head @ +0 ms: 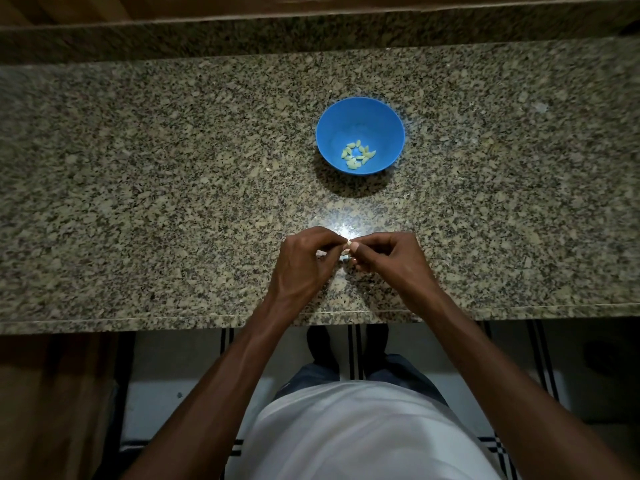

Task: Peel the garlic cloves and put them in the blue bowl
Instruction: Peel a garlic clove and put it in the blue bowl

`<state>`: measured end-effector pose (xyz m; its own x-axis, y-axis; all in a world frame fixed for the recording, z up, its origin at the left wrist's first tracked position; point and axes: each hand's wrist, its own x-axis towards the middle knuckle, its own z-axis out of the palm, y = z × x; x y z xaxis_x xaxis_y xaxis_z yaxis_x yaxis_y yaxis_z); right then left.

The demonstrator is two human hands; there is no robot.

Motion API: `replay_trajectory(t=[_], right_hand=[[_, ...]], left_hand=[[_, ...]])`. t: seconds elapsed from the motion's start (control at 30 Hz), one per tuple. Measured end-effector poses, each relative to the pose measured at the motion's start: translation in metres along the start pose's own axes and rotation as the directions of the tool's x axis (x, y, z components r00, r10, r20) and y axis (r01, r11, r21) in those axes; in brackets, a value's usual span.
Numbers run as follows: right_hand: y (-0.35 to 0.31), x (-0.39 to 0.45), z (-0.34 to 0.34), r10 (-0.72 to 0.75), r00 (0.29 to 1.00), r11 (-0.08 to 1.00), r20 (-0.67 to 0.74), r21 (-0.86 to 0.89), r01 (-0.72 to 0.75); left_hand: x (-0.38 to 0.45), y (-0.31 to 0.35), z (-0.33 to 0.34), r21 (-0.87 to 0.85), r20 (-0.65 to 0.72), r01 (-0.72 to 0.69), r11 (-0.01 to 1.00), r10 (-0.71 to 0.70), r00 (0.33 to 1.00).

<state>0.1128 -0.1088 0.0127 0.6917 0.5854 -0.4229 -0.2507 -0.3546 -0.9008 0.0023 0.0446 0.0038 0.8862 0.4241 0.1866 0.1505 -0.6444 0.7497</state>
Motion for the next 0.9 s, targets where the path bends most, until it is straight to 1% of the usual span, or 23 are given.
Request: replay_trajectory(t=[0.07, 0.17, 0.3, 0.5, 0.7, 0.77, 0.83, 0.9], right_hand=[[0.001, 0.001, 0.002, 0.01, 1.0, 1.0, -0.006, 0.002, -0.01], [0.002, 0.002, 0.002, 0.015, 1.0, 1.0, -0.008, 0.002, -0.015], [0.003, 0.001, 0.001, 0.019, 1.0, 0.999, 0.009, 0.027, -0.019], [0.0, 0.002, 0.001, 0.052, 0.998, 0.996, 0.035, 0.067, -0.055], [0.0, 0.004, 0.001, 0.045, 0.998, 0.997, 0.039, 0.053, -0.047], [0.002, 0.004, 0.001, 0.043, 0.999, 0.997, 0.025, 0.065, -0.045], [0.003, 0.005, 0.001, 0.043, 0.999, 0.996, 0.015, 0.081, -0.044], [0.004, 0.005, 0.0, 0.056, 0.998, 0.991, 0.023, 0.117, -0.059]], left_hand=[[-0.001, -0.001, 0.001, 0.044, 0.001, -0.028, 0.999, 0.028, 1.0], [-0.001, -0.004, 0.003, 0.075, 0.048, -0.047, 0.996, 0.043, 0.998], [0.001, -0.007, 0.004, 0.12, 0.107, -0.098, 0.988, 0.086, 0.991], [0.003, -0.011, 0.006, 0.167, 0.153, -0.161, 0.973, 0.135, 0.979], [0.006, -0.014, 0.007, 0.168, 0.203, -0.156, 0.973, 0.121, 0.972], [0.005, -0.015, 0.008, 0.127, 0.206, -0.098, 0.987, 0.071, 0.976], [0.001, -0.014, 0.008, 0.041, 0.157, 0.074, 0.996, -0.08, 0.984], [-0.001, -0.013, 0.006, -0.087, 0.087, 0.262, 0.961, -0.254, 0.963]])
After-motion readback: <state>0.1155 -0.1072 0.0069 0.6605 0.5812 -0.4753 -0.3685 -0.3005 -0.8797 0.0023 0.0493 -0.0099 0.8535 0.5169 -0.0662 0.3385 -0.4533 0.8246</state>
